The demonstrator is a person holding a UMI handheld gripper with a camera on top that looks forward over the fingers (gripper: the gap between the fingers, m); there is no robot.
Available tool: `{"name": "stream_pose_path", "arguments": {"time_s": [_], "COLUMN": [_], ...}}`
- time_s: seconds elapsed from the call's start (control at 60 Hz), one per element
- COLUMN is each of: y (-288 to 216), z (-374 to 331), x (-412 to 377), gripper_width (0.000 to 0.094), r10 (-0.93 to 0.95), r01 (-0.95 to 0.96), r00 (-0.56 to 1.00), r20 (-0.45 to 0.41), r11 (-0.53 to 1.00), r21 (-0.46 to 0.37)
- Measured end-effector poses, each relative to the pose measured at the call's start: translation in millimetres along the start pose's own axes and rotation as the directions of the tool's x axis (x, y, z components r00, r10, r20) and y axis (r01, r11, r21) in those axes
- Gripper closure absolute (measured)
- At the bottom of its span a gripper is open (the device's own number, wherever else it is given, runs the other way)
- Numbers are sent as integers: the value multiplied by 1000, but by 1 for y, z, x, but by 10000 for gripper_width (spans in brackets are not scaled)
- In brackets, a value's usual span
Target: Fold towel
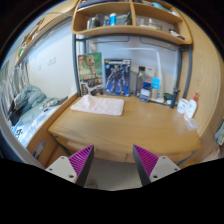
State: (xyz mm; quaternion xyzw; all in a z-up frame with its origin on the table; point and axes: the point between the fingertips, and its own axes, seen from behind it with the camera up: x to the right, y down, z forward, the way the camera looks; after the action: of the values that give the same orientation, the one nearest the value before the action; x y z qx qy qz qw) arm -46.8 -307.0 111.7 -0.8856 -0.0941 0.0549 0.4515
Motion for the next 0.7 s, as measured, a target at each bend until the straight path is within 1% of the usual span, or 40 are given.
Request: {"name": "stream_pose_path", "arguments": {"time_s": [0.15,0.317,0.517,0.6,0.7], "y": [-3,-35,-109,-135,-159], "z": [75,168,288,332,378], "x": [-68,-153,-228,-245,-255], "gripper_width": [162,162,159,148,160], "r10": [-8,22,37,48,58], "r01": [13,-8,-25,-39,-53], "r00": [999,996,996,997,998], "r20": [51,88,78,59,33], "r11": [996,988,989,989,990], "r21": [-85,-153,-148,-142,-131]}}
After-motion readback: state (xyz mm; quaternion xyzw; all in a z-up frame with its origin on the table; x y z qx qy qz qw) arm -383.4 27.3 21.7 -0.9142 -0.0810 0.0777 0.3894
